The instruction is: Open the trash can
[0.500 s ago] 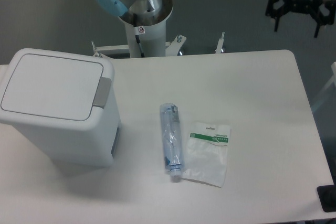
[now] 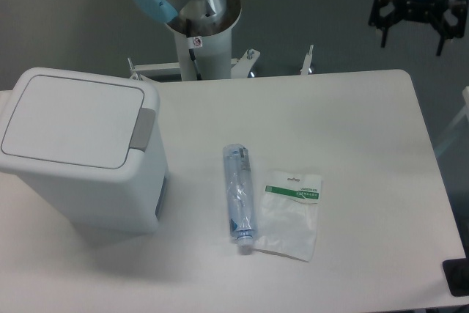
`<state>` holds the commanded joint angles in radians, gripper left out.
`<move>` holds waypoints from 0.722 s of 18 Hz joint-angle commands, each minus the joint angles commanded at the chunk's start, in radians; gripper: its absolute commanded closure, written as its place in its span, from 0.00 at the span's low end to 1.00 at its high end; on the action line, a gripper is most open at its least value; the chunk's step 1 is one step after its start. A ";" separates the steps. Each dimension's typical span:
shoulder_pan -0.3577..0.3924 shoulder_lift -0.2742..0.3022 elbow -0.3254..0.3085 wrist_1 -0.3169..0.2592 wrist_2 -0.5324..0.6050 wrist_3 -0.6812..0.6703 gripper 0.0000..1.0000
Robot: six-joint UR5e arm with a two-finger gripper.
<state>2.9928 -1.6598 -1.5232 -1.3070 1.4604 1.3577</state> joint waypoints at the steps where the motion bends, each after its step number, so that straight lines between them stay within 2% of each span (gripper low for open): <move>1: 0.000 0.000 -0.005 0.003 -0.006 -0.021 0.00; 8: -0.058 0.006 -0.087 0.003 -0.061 -0.323 0.00; 10: -0.061 0.009 -0.091 0.002 -0.136 -0.437 0.00; 13: -0.115 0.014 -0.100 0.005 -0.312 -0.621 0.00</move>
<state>2.8779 -1.6460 -1.6229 -1.3024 1.1479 0.7370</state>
